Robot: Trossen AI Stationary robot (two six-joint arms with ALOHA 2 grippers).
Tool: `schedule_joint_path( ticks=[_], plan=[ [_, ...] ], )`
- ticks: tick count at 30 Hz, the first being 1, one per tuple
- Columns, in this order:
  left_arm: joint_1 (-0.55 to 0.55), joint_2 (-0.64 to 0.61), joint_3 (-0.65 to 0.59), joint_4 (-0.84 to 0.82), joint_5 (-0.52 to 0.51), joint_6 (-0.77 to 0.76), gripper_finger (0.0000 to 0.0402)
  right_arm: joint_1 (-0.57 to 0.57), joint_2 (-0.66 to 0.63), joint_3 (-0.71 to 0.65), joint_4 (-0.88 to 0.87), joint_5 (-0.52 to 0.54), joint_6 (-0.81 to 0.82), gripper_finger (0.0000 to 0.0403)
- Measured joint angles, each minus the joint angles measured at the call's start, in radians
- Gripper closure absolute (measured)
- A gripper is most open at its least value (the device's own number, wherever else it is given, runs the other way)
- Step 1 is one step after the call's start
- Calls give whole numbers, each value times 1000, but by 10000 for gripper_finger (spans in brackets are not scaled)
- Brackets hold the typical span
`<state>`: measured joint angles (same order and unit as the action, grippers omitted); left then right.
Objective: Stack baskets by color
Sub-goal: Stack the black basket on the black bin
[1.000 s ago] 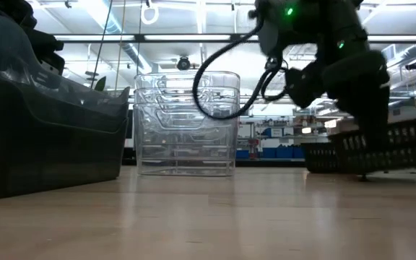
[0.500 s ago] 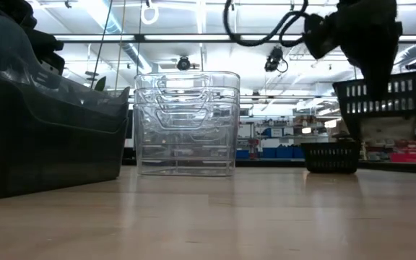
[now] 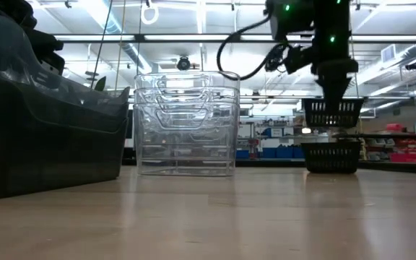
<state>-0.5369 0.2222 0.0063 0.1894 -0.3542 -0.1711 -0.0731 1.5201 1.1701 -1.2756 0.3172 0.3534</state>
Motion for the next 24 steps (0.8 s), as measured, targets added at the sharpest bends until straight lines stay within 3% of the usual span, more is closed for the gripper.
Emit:
schedule_joint_path(
  ticks=[8,12,18,24],
  plan=[
    [0,0,0,0,0,0,368,-119,1,-120,142,-60,-107,398],
    [0,0,0,0,0,0,375,-133,1,-160,219,-151,-105,391],
    [0,0,0,0,0,0,371,-131,1,-177,286,-220,-42,362],
    [0,0,0,0,0,0,366,-127,0,-137,271,-289,-24,307]
  ],
)
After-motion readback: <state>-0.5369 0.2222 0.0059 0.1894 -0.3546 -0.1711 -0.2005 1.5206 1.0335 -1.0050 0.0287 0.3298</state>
